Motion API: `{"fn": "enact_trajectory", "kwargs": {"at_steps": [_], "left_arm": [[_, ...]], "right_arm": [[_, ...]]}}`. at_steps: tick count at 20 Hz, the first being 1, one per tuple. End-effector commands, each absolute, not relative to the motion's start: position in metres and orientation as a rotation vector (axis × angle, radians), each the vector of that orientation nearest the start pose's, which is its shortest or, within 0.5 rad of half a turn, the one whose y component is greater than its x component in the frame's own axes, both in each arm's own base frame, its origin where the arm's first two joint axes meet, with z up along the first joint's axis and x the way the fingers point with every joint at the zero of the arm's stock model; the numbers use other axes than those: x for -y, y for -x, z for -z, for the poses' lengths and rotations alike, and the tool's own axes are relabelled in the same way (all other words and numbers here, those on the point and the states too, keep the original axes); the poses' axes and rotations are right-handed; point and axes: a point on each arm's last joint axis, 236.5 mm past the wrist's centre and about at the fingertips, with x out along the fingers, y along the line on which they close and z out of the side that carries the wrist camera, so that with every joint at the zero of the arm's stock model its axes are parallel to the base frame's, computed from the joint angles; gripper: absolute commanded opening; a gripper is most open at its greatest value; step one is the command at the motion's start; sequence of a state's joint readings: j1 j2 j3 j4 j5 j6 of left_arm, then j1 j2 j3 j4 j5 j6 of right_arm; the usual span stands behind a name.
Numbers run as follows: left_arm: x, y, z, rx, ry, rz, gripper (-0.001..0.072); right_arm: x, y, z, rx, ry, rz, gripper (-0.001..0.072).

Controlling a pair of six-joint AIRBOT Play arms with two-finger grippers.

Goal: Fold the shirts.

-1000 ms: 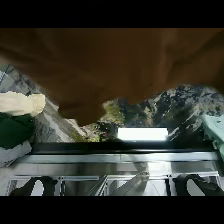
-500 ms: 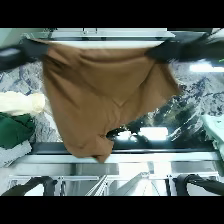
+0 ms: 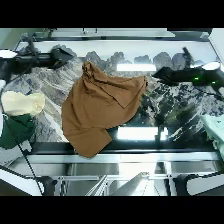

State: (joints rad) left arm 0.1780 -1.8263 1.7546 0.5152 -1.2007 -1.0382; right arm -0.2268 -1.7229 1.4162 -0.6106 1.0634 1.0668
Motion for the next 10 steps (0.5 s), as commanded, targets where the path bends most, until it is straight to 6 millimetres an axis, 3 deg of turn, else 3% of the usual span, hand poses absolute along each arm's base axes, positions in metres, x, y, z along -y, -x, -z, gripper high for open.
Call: {"fn": "enact_trajectory", "kwargs": {"at_steps": [1, 3, 4, 8, 10], "left_arm": [[0.016, -0.488, -0.034, -1.261, 0.569, 0.492, 0.0712], [-0.012, -0.443, -0.002, -1.430, 0.580, 0.394, 0.0704], [-0.015, -0.428, 0.011, -1.471, 0.622, 0.375, 0.0704], [-0.002, -0.386, 0.081, -1.584, 0.741, 0.322, 0.0686], [0.013, -0.377, 0.109, -1.628, 0.738, 0.336, 0.0686]], "right_arm": [[0.007, -0.489, 0.038, -1.115, -0.685, -0.392, 0.0632], [0.009, -0.473, 0.055, -1.193, -0.712, -0.416, 0.0632], [0.005, -0.468, 0.060, -1.221, -0.726, -0.434, 0.0631], [-0.010, -0.465, 0.071, -1.259, -0.731, -0.463, 0.0624], [-0.018, -0.464, 0.073, -1.269, -0.723, -0.476, 0.0360]]}}
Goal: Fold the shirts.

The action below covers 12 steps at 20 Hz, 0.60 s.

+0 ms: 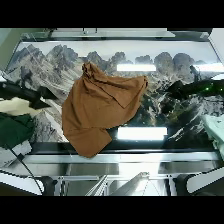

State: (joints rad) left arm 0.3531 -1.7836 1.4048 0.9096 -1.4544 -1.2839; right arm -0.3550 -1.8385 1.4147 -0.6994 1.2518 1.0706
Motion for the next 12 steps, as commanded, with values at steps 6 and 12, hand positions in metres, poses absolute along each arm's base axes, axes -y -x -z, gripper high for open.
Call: {"fn": "enact_trajectory", "kwargs": {"at_steps": [6, 12], "left_arm": [[0.071, -0.415, 0.120, -1.581, 0.768, 0.480, 0.0589], [0.094, -0.428, 0.108, -1.575, 0.692, 0.554, 0.0011]], "right_arm": [[-0.074, -0.467, 0.094, -1.325, -0.721, -0.524, 0.0363], [-0.142, -0.478, 0.110, -1.315, -0.761, -0.576, 0.0387]]}}
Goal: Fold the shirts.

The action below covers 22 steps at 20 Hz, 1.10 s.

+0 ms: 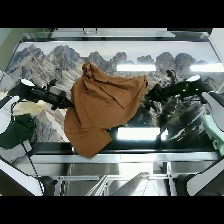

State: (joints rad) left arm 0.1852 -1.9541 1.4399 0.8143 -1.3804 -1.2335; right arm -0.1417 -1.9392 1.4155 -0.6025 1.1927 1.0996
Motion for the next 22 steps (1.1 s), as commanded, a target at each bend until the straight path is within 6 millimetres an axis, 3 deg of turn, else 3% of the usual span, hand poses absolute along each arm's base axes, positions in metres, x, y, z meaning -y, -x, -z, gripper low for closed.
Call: {"fn": "enact_trajectory", "kwargs": {"at_steps": [1, 7, 10, 11, 12, 15, 17, 18, 20, 22], "left_arm": [[0.091, -0.434, 0.102, -1.559, 0.695, 0.544, 0.0011], [0.069, -0.445, 0.072, -1.488, 0.708, 0.515, 0.0011], [0.056, -0.449, 0.061, -1.451, 0.714, 0.495, 0.0011], [0.050, -0.450, 0.058, -1.439, 0.719, 0.486, 0.0011], [0.044, -0.451, 0.055, -1.429, 0.725, 0.477, 0.0011], [0.026, -0.455, 0.036, -1.371, 0.736, 0.452, 0.0011], [0.014, -0.456, 0.010, -1.313, 0.721, 0.439, 0.0011], [0.010, -0.456, -0.007, -1.275, 0.712, 0.436, 0.0011], [0.015, -0.455, -0.066, -1.149, 0.748, 0.510, 0.0012], [0.028, -0.444, -0.148, -0.968, 0.776, 0.646, 0.0011]], "right_arm": [[-0.149, -0.480, 0.112, -1.310, -0.767, -0.576, 0.0388], [-0.168, -0.497, 0.129, -1.266, -0.833, -0.529, 0.0375], [-0.165, -0.500, 0.133, -1.258, -0.848, -0.513, 0.0222], [-0.165, -0.503, 0.133, -1.250, -0.851, -0.507, 0.0222], [-0.165, -0.503, 0.133, -1.247, -0.848, -0.508, 0.0051], [-0.167, -0.495, 0.124, -1.265, -0.842, -0.561, 0.0019], [-0.161, -0.488, 0.098, -1.265, -0.850, -0.625, 0.0019], [-0.155, -0.485, 0.073, -1.247, -0.846, -0.670, 0.0019], [-0.139, -0.480, 0.002, -1.155, -0.788, -0.766, 0.0018], [-0.114, -0.467, -0.090, -1.011, -0.701, -0.819, 0.0018]]}}
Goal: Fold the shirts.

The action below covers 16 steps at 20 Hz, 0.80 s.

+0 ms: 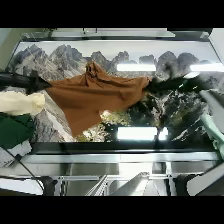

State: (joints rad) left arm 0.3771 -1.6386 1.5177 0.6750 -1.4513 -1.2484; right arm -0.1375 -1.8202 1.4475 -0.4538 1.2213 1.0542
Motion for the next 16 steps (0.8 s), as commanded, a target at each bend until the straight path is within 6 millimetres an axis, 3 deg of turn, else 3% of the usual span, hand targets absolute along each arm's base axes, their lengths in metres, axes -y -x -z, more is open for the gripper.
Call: {"fn": "enact_trajectory", "kwargs": {"at_steps": [1, 3, 5, 7, 8, 10, 12, 14, 16], "left_arm": [[0.032, -0.434, -0.191, -0.866, 0.769, 0.696, 0.0011], [0.035, -0.406, -0.268, -0.674, 0.731, 0.738, 0.0011], [0.039, -0.372, -0.333, -0.499, 0.665, 0.736, 0.0012], [0.047, -0.336, -0.388, -0.332, 0.577, 0.702, 0.0011], [0.052, -0.318, -0.408, -0.261, 0.523, 0.673, 0.0012], [0.063, -0.289, -0.429, -0.181, 0.406, 0.606, 0.0019], [0.065, -0.278, -0.421, -0.202, 0.325, 0.536, 0.0019], [0.071, -0.278, -0.408, -0.247, 0.291, 0.533, 0.0019], [0.083, -0.286, -0.387, -0.304, 0.340, 0.596, 0.0019]], "right_arm": [[-0.102, -0.452, -0.143, -0.928, -0.657, -0.833, 0.0019], [-0.088, -0.408, -0.247, -0.738, -0.575, -0.856, 0.0020], [-0.085, -0.361, -0.329, -0.535, -0.459, -0.822, 0.0020], [-0.095, -0.316, -0.383, -0.375, -0.345, -0.780, 0.0021], [-0.102, -0.299, -0.398, -0.321, -0.292, -0.760, 0.0021], [-0.111, -0.274, -0.412, -0.272, -0.224, -0.736, 0.0020], [-0.111, -0.274, -0.411, -0.274, -0.223, -0.734, 0.0021], [-0.113, -0.288, -0.395, -0.332, -0.283, -0.766, 0.0021], [-0.134, -0.302, -0.361, -0.441, -0.353, -0.860, 0.0020]]}}
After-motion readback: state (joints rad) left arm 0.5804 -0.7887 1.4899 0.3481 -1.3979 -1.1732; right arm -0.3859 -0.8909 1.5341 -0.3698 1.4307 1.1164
